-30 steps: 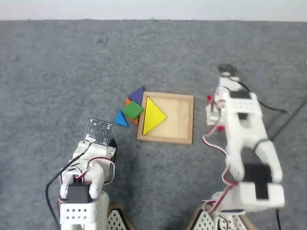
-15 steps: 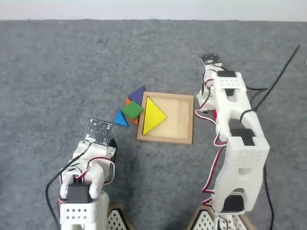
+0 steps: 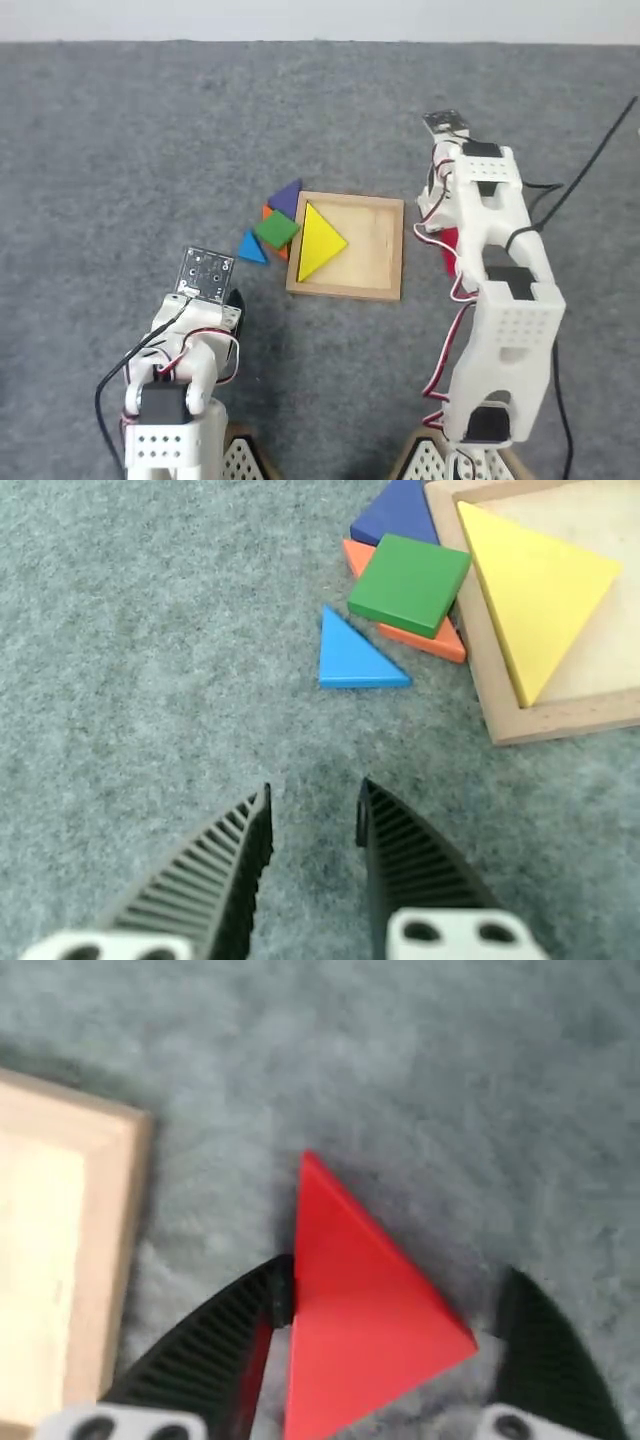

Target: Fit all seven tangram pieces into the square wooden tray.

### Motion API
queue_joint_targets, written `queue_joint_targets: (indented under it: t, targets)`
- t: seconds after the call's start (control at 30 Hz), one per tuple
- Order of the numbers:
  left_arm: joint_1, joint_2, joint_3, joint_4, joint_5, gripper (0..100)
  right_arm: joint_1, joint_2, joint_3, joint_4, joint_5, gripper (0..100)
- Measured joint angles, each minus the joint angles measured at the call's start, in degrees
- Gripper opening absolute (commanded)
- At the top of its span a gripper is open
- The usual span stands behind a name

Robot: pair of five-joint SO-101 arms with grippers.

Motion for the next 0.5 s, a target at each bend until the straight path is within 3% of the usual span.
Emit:
queue_joint_targets:
  t: [0.5]
  targets:
    - [0.0,0.0,0.0,0.0,0.0,14,1.7,2.5,-1.8,3.2,-0.1,30.2]
